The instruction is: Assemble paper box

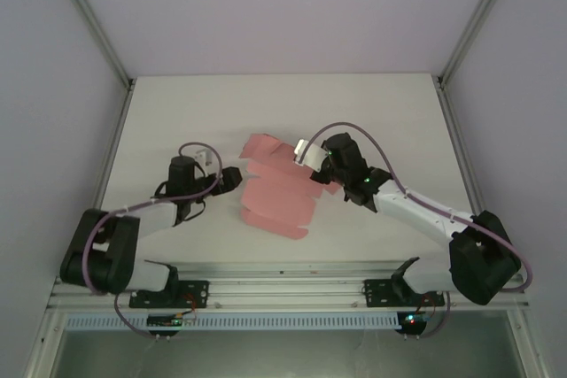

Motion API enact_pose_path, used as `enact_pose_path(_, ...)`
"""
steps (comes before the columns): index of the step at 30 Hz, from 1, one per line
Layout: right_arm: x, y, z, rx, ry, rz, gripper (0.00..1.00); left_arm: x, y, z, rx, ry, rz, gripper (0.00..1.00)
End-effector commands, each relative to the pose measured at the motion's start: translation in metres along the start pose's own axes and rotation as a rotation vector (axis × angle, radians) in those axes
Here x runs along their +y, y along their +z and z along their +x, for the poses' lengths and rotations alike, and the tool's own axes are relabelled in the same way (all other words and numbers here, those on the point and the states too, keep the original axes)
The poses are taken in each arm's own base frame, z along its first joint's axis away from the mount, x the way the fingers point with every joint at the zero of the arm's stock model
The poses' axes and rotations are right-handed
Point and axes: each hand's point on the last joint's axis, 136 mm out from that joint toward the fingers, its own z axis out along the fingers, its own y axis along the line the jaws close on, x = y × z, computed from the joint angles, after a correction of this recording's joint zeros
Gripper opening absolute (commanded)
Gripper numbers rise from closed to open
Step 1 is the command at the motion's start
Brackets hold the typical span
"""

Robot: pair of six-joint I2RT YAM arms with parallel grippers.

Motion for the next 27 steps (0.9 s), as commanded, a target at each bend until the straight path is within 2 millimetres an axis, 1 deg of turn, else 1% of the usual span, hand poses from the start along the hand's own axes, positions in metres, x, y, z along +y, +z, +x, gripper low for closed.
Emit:
enact_pose_path(1,-0.005,-0.007,-0.013,-0.053,0.043,-0.001,0.00,-0.041,0.007,-0.025,-0.037,0.082,0.182,1.00)
enact_pose_path(4,-0.004,-0.007,-0.014,-0.063,0.055,-0.010,0.00,-0.050,0.016,-0.023,-0.018,0.112,0.226,1.00)
enact_pose_path(8,-0.005,-0.005,-0.012,-0.050,0.061,-0.005,0.00,-0.068,0.021,-0.021,-0.007,0.167,0.309,1.00)
enact_pose_path(10,-0.004,-0.005,-0.012,-0.052,0.066,-0.011,0.00,-0.073,0.023,-0.016,0.007,0.190,0.324,0.99)
enact_pose_path(12,-0.004,-0.005,-0.013,-0.057,0.074,-0.012,0.00,-0.073,0.026,-0.013,0.017,0.206,0.310,1.00)
enact_pose_path(17,-0.007,-0.005,-0.016,-0.068,0.085,-0.001,0.00,-0.067,0.042,-0.007,0.038,0.251,0.207,1.00)
enact_pose_path(20,-0.004,-0.005,-0.017,-0.072,0.091,-0.010,0.00,-0.062,0.049,-0.005,0.011,0.295,0.110,1.00)
enact_pose_path(21,-0.003,-0.004,-0.016,-0.070,0.094,-0.014,0.00,-0.059,0.050,-0.005,-0.008,0.312,0.054,1.00)
enact_pose_path(24,-0.001,-0.003,-0.014,-0.061,0.095,-0.017,0.00,-0.053,0.049,-0.010,-0.066,0.382,-0.097,1.00)
enact_pose_path(27,-0.003,-0.003,-0.013,-0.056,0.096,-0.006,0.00,-0.059,0.041,-0.009,-0.084,0.444,-0.132,1.00)
